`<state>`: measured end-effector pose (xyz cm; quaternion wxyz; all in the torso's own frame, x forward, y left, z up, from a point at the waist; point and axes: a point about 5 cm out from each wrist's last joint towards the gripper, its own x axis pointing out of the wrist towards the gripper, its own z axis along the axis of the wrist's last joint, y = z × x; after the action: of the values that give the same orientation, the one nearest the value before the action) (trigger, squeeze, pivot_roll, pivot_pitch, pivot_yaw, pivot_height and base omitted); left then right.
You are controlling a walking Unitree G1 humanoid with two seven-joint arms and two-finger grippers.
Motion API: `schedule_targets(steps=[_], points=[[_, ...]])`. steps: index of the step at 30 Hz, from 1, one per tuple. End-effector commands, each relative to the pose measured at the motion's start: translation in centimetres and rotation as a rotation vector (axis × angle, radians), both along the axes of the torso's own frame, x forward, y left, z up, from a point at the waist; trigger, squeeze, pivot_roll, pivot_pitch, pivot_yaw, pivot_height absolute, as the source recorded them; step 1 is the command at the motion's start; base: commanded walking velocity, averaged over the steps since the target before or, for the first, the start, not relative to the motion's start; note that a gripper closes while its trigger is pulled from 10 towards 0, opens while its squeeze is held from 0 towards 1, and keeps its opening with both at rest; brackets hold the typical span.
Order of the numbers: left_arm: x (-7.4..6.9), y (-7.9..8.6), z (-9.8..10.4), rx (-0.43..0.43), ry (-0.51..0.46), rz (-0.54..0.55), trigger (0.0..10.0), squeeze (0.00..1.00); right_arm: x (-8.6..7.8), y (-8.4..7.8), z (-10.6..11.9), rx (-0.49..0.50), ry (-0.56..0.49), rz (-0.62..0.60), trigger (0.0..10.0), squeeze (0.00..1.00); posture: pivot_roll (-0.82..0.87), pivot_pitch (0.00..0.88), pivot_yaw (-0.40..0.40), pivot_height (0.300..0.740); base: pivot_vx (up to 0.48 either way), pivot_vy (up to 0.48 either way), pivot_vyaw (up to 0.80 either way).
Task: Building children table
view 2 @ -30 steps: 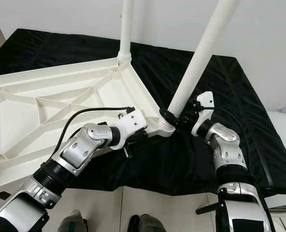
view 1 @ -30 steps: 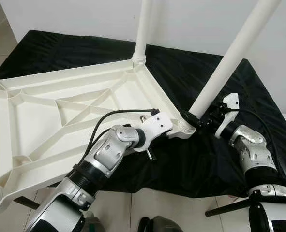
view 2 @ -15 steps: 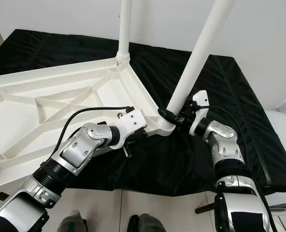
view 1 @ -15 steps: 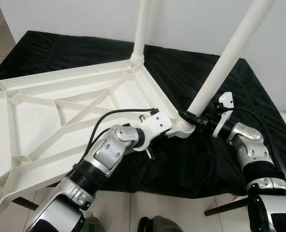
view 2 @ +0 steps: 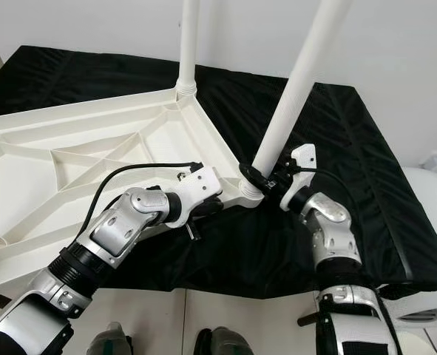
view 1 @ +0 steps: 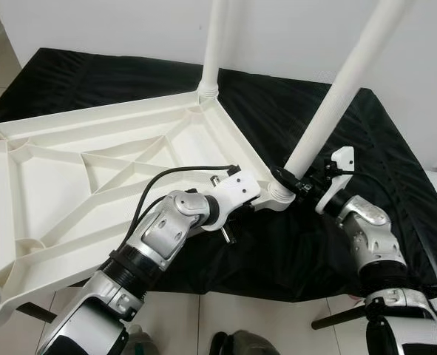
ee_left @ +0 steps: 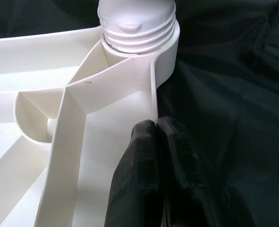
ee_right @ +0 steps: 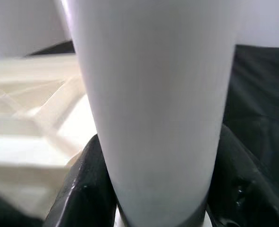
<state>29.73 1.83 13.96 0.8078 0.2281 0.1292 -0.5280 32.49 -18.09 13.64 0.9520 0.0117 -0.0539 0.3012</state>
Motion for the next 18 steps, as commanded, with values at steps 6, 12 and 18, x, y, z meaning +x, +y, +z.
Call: schedule_targets(steps=[6, 12, 18], points=[[-0.8, -1.1, 0.1, -0.014, 0.013, -0.071, 10.0, 0.0, 0.2, 1.5, 0.8, 0.064, -0.025, -0.086, 10.0, 0.0, 0.04, 0.033, -0.11, 0.74, 0.0, 0.0, 0.0], [-0.9, -1.2, 0.1, -0.015, 0.013, -0.075, 10.0, 0.0, 0.2, 2.8, 1.0, 0.116, -0.027, -0.19, 10.0, 0.0, 0.04, 0.026, -0.112, 0.74, 0.0, 0.0, 0.0], [-1.1, -1.5, 0.0, -0.017, 0.015, -0.083, 10.0, 0.0, -0.1, 4.8, 0.9, 0.161, -0.006, -0.39, 10.0, 0.0, 0.05, 0.018, -0.12, 0.74, 0.0, 0.0, 0.0]])
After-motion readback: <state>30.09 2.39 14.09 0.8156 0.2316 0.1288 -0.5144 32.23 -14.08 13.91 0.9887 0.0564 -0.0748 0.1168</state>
